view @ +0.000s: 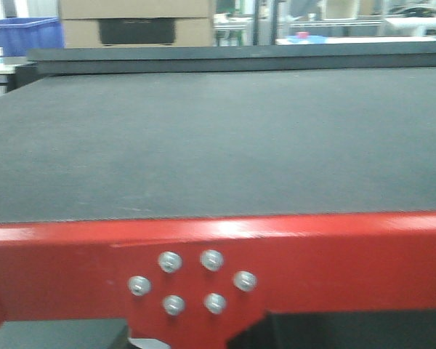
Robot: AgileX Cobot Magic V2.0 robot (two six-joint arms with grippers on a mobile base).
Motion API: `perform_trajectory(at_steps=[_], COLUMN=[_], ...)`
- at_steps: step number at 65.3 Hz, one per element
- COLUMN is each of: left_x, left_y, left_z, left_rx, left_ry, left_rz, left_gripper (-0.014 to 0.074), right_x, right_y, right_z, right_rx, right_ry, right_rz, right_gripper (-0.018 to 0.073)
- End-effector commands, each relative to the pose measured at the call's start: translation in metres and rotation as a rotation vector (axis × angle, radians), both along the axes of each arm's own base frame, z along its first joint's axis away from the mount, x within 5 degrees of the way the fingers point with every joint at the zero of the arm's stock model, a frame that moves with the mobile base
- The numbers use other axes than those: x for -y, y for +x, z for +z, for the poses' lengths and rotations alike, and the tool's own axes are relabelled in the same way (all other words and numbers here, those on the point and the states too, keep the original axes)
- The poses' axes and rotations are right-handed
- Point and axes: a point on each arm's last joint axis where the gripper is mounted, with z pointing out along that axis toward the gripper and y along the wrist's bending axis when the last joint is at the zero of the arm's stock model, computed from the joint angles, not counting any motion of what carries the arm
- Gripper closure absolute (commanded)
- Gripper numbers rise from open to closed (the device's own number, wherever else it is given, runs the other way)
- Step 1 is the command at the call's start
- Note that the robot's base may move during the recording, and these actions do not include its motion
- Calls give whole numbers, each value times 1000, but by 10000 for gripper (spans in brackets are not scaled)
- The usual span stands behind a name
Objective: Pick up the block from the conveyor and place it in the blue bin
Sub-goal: 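Drive base away from conveyor, turning toward the shelf of blue bins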
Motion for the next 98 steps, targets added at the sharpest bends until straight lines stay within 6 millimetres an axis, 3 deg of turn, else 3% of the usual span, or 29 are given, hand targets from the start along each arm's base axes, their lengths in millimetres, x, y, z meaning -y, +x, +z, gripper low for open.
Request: perform_trajectory(at_steps=[1, 98], left_x=[0, 0], left_y=[-1, -2], left_z=[2, 2], left_rx=[22, 24], left_ry=[-1, -1], left_rz=[-1, -1], left_gripper=[707, 707], right_x=[0, 0], right_y=[-1, -1], right_z=[2, 2], right_rx=[20, 20], right_ry=[-4, -4], right_rz=[-4, -4], right_gripper=[720, 720])
